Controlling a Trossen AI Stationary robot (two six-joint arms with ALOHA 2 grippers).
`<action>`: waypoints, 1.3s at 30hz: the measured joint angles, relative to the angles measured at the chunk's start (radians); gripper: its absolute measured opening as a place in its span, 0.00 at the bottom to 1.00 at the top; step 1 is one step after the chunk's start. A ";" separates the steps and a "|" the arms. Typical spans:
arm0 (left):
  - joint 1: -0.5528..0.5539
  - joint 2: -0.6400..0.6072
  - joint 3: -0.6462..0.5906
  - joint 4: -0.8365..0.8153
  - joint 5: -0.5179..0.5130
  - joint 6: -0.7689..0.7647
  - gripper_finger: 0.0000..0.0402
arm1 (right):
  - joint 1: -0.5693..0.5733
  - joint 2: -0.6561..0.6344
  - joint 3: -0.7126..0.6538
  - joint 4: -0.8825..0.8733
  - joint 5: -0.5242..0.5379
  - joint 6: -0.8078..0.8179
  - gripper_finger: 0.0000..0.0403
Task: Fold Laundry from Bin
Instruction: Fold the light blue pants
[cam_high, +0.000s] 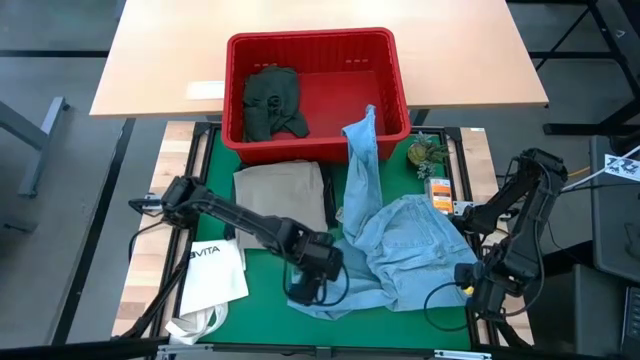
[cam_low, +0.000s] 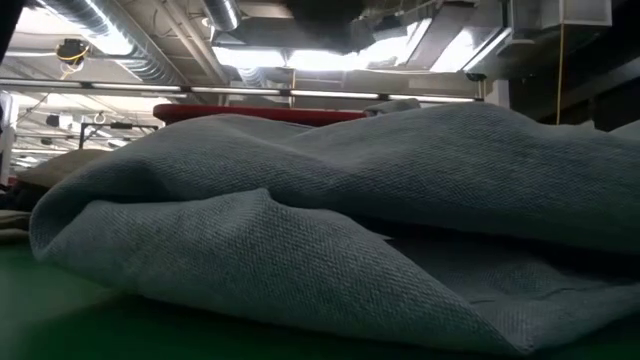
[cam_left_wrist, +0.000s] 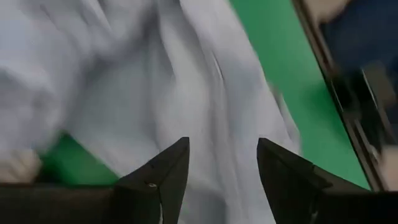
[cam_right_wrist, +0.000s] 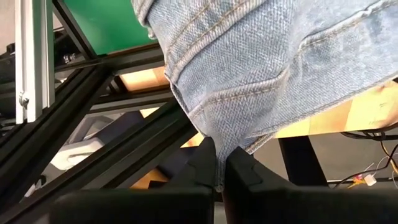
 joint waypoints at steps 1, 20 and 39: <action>-0.006 0.000 0.000 -0.040 0.004 -0.018 0.44 | 0.000 0.000 0.000 0.000 0.007 0.000 0.02; -0.030 0.007 -0.067 -0.221 0.018 -0.139 0.39 | 0.000 0.000 0.000 0.004 0.033 -0.001 0.01; -0.030 0.005 -0.213 -0.120 0.172 -0.135 0.04 | -0.001 0.000 -0.001 0.003 0.034 -0.002 0.01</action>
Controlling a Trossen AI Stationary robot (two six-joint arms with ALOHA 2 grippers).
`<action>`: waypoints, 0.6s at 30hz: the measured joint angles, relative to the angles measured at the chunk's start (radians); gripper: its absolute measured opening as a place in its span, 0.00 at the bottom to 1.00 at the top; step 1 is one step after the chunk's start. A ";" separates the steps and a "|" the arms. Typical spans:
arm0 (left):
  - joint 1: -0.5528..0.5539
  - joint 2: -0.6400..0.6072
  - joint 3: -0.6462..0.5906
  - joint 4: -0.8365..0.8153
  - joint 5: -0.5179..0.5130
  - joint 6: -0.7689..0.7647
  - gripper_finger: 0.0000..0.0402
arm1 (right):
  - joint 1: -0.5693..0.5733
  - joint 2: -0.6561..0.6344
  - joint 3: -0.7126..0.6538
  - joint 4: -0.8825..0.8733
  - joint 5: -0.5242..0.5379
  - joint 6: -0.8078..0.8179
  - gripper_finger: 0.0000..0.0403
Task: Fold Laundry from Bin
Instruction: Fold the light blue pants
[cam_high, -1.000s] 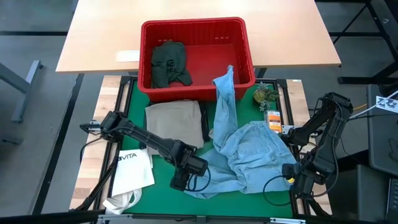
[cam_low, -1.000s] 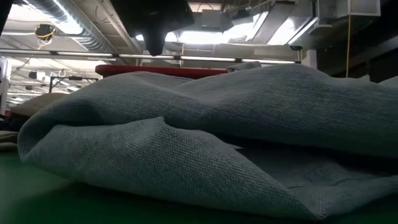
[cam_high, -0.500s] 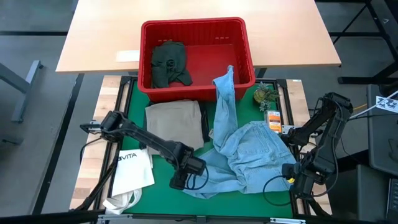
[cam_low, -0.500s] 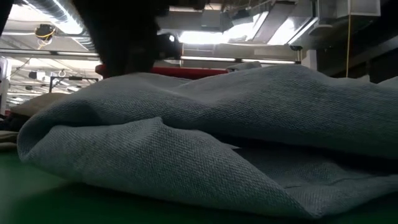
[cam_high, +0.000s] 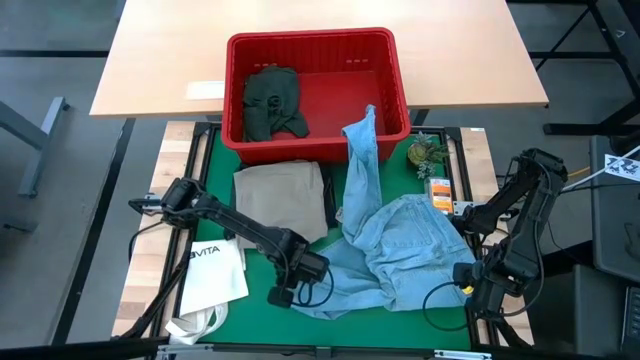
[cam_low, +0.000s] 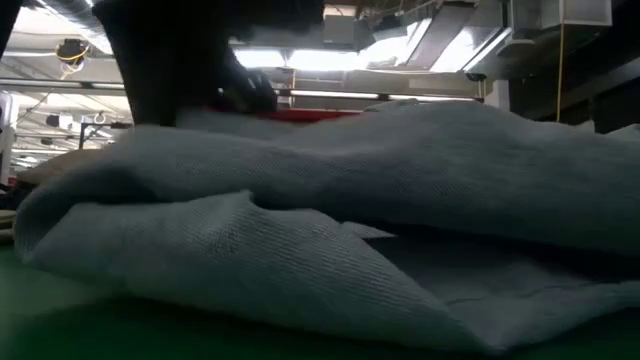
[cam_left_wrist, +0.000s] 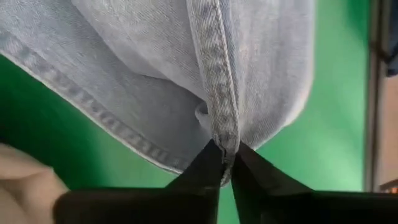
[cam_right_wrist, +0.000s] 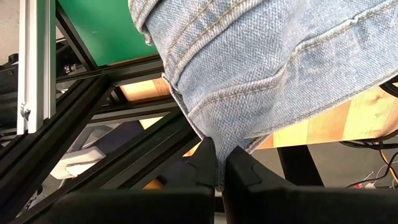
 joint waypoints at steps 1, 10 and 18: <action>0.000 -0.002 0.021 -0.031 0.002 0.000 0.03 | 0.000 0.000 0.000 0.000 0.000 0.000 0.01; 0.001 -0.005 0.283 -0.323 0.096 -0.031 0.02 | 0.000 0.000 0.000 -0.001 0.003 0.000 0.01; -0.015 -0.007 0.353 -0.109 0.252 -0.109 0.04 | 0.000 0.000 0.000 -0.003 0.026 0.000 0.01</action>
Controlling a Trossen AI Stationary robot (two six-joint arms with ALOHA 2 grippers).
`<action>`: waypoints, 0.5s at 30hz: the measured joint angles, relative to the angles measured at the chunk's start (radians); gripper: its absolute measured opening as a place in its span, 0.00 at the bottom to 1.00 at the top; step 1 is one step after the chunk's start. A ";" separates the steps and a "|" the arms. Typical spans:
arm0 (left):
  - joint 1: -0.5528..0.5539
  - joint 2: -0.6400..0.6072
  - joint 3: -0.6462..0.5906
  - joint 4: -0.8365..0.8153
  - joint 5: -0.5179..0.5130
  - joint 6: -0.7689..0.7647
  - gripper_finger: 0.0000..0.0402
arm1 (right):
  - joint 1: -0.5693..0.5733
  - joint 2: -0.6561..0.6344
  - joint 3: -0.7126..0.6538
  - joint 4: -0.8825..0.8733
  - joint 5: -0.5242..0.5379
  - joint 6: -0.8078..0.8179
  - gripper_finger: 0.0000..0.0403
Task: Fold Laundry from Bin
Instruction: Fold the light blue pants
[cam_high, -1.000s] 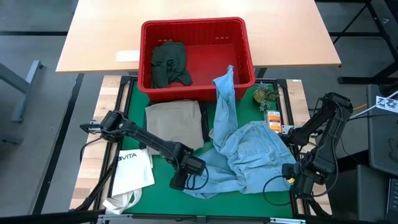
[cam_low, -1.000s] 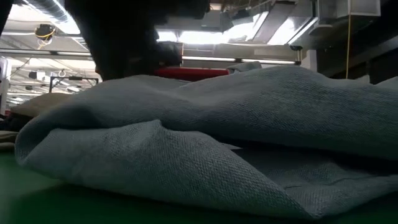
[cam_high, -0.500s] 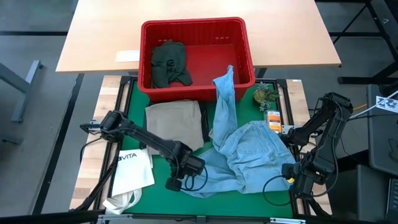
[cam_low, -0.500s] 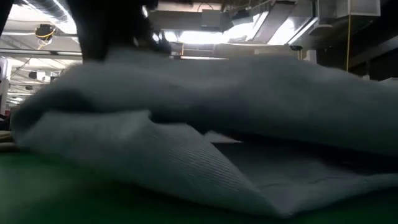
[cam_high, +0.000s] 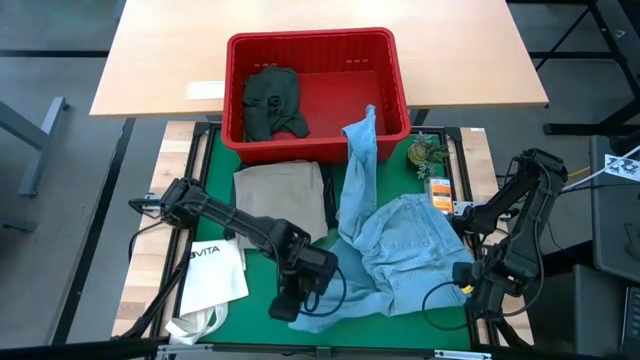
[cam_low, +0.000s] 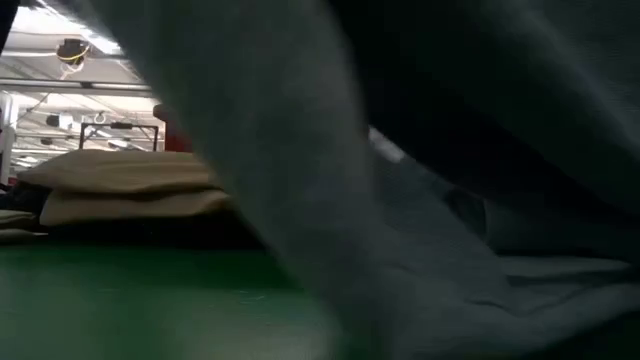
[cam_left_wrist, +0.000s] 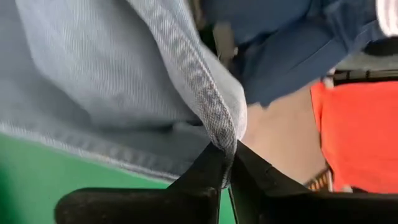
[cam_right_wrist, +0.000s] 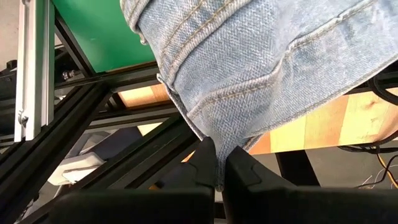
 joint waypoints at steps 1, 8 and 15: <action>-0.005 0.000 0.000 0.028 -0.023 -0.001 0.06 | 0.000 0.000 0.000 0.000 0.003 0.000 0.01; -0.042 0.000 0.001 0.086 -0.305 0.008 0.22 | 0.000 0.000 0.000 0.000 0.009 -0.005 0.01; -0.039 0.007 -0.016 0.095 -0.426 0.136 0.41 | 0.000 0.000 0.000 0.000 0.014 -0.006 0.01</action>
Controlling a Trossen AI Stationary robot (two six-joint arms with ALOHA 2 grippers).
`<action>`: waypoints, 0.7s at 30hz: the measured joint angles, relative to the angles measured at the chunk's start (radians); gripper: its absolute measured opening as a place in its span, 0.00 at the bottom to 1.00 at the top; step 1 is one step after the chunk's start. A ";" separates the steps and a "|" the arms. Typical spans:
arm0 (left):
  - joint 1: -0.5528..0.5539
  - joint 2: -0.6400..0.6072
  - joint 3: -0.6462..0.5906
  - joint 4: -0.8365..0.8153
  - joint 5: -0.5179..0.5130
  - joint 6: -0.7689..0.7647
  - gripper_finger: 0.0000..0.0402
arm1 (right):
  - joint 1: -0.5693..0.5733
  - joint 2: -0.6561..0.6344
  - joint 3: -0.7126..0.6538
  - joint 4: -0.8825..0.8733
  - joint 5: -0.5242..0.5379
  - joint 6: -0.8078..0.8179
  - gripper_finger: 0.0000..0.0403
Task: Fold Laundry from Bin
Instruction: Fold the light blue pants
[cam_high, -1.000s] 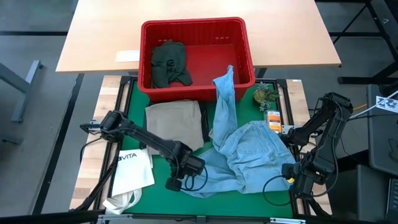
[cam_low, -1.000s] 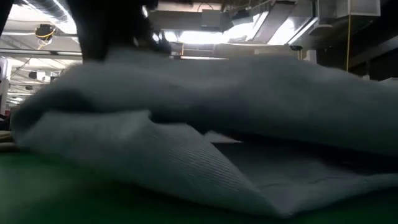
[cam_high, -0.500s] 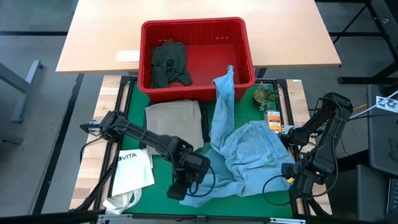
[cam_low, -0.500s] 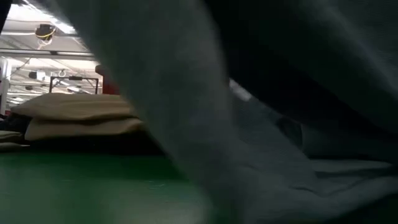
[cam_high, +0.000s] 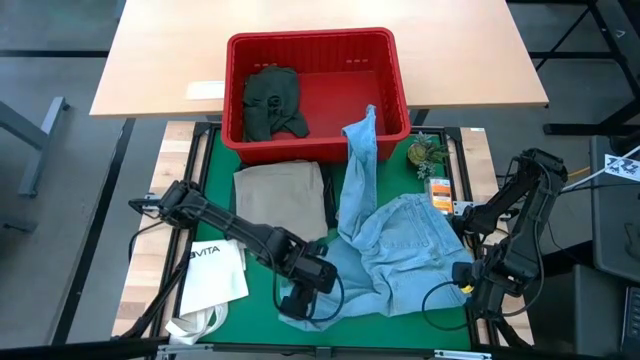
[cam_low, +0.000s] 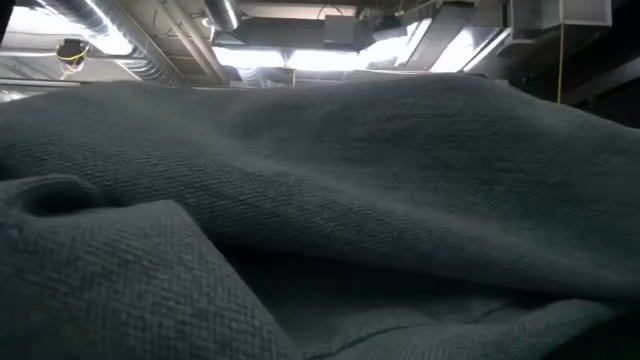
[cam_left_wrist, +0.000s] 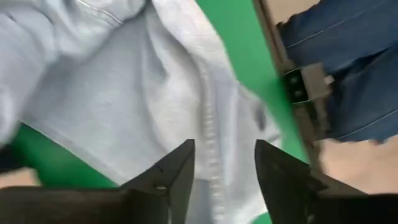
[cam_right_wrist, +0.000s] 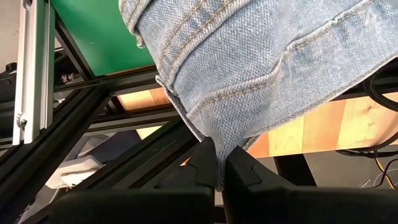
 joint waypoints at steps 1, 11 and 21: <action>0.005 0.000 -0.007 0.006 -0.023 0.033 0.42 | 0.000 0.000 0.000 0.000 0.000 0.000 0.01; 0.137 0.002 -0.154 0.296 -0.137 -0.003 0.44 | 0.000 0.000 0.000 0.000 0.027 -0.001 0.01; 0.220 0.003 -0.411 0.595 -0.138 -0.068 0.40 | 0.000 0.000 0.000 0.000 0.031 -0.001 0.01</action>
